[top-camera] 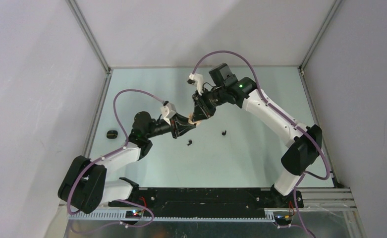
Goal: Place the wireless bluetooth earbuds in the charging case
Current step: Insert the left earbud into the left side groove of the charging case.
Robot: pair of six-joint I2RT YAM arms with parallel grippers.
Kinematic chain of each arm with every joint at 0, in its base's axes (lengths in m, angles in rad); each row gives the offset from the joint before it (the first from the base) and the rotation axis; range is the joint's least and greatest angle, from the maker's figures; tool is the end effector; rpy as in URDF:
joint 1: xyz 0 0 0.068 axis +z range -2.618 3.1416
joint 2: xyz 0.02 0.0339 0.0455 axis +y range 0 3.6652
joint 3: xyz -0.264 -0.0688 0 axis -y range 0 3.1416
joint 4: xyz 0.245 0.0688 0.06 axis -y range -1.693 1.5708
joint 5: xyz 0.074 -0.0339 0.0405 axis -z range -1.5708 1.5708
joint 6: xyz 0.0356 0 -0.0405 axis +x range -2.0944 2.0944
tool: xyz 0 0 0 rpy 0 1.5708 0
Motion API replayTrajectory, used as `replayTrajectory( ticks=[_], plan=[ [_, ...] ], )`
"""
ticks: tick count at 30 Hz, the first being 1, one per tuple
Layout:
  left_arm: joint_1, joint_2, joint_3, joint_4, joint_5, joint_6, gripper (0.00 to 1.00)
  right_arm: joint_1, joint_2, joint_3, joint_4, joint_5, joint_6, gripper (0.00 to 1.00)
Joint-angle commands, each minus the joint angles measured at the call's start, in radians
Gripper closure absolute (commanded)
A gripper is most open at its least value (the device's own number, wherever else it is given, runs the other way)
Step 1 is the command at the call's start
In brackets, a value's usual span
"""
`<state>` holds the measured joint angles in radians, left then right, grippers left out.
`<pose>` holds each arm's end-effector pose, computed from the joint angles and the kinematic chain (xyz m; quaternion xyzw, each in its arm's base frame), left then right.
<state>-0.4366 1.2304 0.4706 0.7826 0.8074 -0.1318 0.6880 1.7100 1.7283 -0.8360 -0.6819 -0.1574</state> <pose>0.2151 -0.1288 0.2393 0.3752 0.5927 -0.4480 0.5543 0.2716 0.2523 0.3653 -0.4717 0.7488 0.3909 0.2529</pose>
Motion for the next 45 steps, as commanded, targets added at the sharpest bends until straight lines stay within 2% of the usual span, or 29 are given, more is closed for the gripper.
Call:
replayTrajectory(
  ticks=[1, 13, 27, 39, 45],
  plan=[
    [-0.007, -0.015, 0.024, 0.049, 0.003, -0.006, 1.00, 0.008, 0.011, 0.042, 0.021, 0.012, 0.006, 0.89],
    [-0.009, -0.022, 0.013, 0.068, 0.015, 0.004, 1.00, 0.012, 0.017, 0.033, 0.009, -0.030, 0.006, 0.92],
    [-0.008, -0.053, -0.002, 0.065, 0.034, 0.073, 1.00, 0.000, -0.014, 0.001, 0.012, -0.050, 0.030, 0.88],
    [-0.008, -0.073, 0.019, -0.015, 0.000, 0.127, 1.00, -0.019, -0.091, -0.093, 0.109, 0.008, 0.173, 0.89],
    [-0.008, -0.091, 0.027, -0.057, 0.012, 0.195, 1.00, -0.052, -0.100, -0.093, 0.148, -0.021, 0.246, 0.91]
  ],
)
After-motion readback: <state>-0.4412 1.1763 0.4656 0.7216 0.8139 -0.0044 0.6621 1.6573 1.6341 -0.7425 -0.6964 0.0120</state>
